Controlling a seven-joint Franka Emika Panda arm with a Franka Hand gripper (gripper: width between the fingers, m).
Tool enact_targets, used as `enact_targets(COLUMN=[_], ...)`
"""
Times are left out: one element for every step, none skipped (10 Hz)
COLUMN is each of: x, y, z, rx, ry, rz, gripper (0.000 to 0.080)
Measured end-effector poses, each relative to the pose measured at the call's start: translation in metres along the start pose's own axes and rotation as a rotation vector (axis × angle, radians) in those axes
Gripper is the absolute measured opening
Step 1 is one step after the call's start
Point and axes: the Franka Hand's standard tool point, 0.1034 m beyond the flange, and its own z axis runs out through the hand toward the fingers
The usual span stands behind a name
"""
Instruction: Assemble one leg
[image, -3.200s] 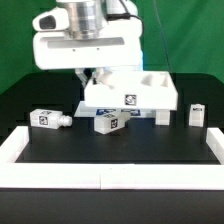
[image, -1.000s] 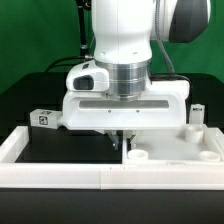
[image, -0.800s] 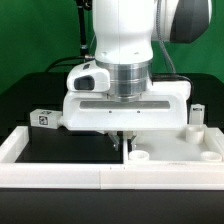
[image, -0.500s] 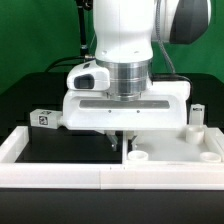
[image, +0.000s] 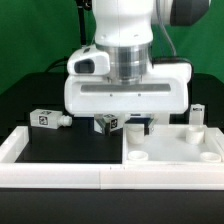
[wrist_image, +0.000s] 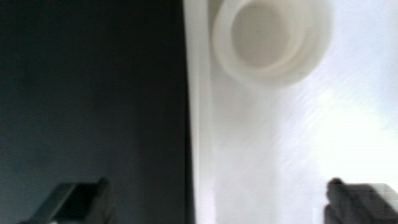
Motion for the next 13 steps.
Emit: enact_targets(x=[-0.004, -0.003, -0.004, -0.004, -0.004, -0.008, -0.022, -0.038, -0.058, -0.07, -0.064, -0.069, -0.073], y=[-0.008, -0.013, -0.012, -0.012, -0.012, -0.019, -0.038, -0.049, -0.056, -0.056, -0.055, -0.054, -0.052], z=[-0.011, -0.012, -0.01, -0.01, -0.01, -0.01, -0.012, -0.013, -0.011, -0.006, -0.007, -0.006, -0.004], rx=[-0.001, -0.021, -0.019, -0.019, -0.019, -0.021, -0.014, -0.012, -0.013, -0.016, -0.016, -0.017, -0.02], ry=[-0.004, 0.0, -0.004, -0.004, -0.004, -0.006, -0.013, 0.008, 0.027, 0.016, 0.02, -0.031, -0.135], rz=[0.004, -0.023, -0.02, -0.019, -0.02, -0.002, -0.005, -0.006, 0.001, 0.012, 0.014, 0.017, 0.029], gripper=[0.0633, 0.0644, 0.0644, 0.0648, 0.0648, 0.0648, 0.0648, 0.0648, 0.0648, 0.0648, 0.0648, 0.0648, 0.0648])
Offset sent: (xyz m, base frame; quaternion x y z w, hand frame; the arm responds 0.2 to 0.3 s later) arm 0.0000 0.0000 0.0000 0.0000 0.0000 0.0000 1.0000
